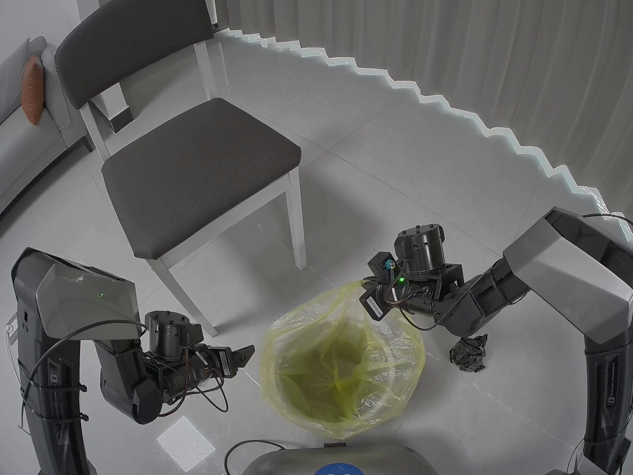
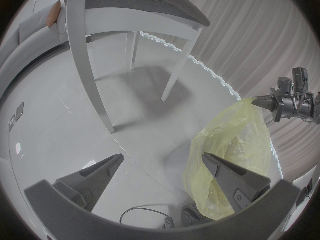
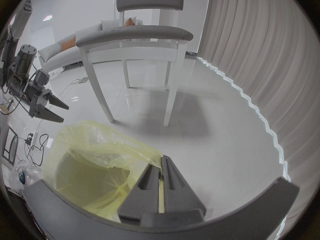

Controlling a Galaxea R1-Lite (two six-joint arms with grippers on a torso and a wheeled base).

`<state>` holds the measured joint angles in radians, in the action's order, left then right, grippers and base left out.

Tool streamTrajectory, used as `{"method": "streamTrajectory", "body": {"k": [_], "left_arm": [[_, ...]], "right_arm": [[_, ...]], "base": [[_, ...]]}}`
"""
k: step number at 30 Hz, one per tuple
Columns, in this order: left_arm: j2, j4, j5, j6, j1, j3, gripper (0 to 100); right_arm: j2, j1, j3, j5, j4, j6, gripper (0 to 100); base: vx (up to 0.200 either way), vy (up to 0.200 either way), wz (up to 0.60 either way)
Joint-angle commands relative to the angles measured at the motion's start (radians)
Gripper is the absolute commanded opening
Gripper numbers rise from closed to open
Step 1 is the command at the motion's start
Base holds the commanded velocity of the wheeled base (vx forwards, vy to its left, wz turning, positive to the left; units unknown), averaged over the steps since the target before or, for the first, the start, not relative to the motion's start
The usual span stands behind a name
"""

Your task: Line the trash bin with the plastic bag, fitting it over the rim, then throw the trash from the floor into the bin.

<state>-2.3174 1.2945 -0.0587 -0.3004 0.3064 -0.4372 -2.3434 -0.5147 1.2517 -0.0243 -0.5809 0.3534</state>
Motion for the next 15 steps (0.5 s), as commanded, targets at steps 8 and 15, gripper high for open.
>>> {"method": "streamTrajectory", "body": {"k": [8, 15], "left_arm": [[-0.005, 0.042, -0.001, -0.002, 0.0, 0.037, 100], [-0.016, 0.077, -0.007, 0.0, -0.016, 0.054, 100]], "right_arm": [[-0.155, -0.007, 0.161, -0.002, 0.03, 0.002, 0], [-0.208, -0.001, 0.166, -0.002, 0.021, 0.016, 0]], "base": [[0.0, 0.0, 0.0], [0.0, 0.0, 0.0]]}}
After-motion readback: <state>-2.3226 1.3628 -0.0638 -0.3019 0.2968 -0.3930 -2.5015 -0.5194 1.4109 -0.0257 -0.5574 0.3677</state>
